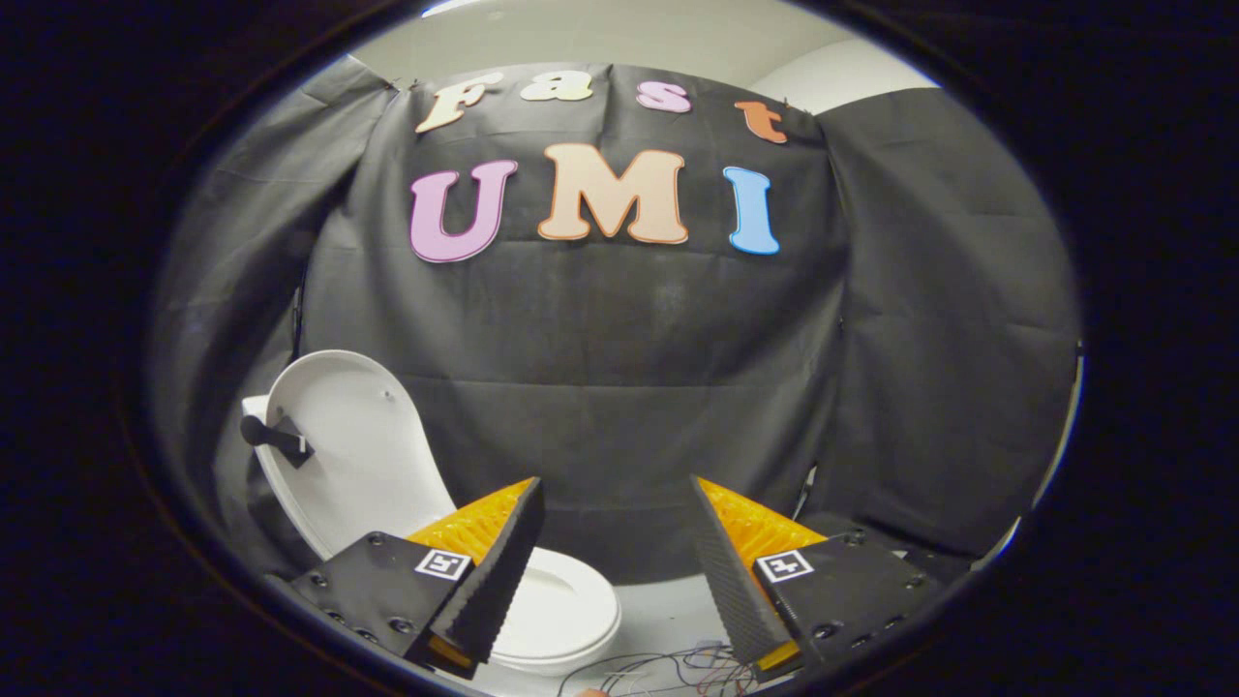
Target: Open the toilet lid.
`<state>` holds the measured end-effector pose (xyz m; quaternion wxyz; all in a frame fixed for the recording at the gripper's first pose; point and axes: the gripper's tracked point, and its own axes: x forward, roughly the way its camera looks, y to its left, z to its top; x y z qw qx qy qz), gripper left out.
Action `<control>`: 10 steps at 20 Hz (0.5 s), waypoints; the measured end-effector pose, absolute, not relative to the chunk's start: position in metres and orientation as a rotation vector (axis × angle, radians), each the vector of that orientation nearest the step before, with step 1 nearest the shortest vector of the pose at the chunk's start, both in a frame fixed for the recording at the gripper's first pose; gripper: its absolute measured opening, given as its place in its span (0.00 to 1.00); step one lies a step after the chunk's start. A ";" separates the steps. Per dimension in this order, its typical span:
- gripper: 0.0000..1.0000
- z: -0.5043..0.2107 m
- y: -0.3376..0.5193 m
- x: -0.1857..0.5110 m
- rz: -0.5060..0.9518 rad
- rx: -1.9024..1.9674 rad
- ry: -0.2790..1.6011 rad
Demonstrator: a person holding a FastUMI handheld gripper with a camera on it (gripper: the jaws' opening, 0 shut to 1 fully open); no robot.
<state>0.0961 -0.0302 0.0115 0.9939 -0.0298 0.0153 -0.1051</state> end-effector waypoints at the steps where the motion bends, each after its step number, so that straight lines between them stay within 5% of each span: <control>1: 0.92 0.008 -0.031 0.094 -0.208 -0.061 0.038; 10: 0.91 -0.026 -0.026 0.077 -0.152 -0.047 0.112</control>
